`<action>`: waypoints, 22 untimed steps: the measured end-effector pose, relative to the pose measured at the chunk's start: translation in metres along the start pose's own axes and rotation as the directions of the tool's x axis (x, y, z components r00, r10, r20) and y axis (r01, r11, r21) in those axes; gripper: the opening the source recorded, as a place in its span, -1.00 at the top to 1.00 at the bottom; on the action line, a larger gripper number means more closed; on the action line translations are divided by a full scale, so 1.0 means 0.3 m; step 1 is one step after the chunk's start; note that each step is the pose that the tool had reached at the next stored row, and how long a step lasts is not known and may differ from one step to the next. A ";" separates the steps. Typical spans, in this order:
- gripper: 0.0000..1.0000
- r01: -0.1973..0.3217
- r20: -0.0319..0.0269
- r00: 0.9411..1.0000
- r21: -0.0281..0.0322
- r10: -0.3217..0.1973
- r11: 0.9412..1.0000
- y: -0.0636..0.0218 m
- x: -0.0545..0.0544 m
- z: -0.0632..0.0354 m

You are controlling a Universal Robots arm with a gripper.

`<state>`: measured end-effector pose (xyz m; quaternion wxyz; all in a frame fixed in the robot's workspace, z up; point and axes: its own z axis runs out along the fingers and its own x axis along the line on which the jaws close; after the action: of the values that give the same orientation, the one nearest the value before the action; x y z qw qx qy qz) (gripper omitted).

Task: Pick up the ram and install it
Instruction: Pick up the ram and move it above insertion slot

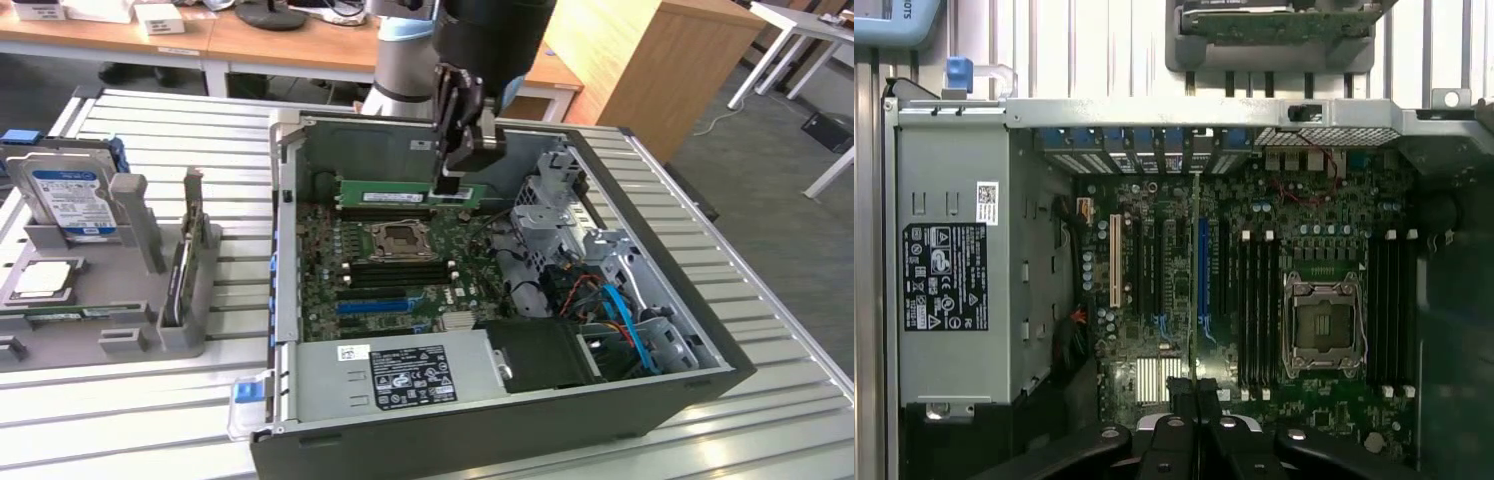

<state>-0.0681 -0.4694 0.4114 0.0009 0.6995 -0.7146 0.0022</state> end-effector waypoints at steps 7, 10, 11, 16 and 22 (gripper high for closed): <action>0.76 0.000 0.000 1.000 0.000 0.000 1.000 -0.002 -0.004 0.000; 0.76 0.000 0.000 1.000 0.000 0.000 1.000 -0.011 -0.017 0.000; 0.76 0.000 0.000 1.000 0.000 0.000 1.000 -0.015 -0.023 0.000; 0.76 0.000 0.000 1.000 0.000 0.000 1.000 -0.033 -0.065 0.001; 0.76 0.000 0.000 1.000 0.000 0.000 1.000 -0.039 -0.144 0.003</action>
<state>-0.0553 -0.4266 0.4103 0.0011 0.6995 -0.7146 0.0023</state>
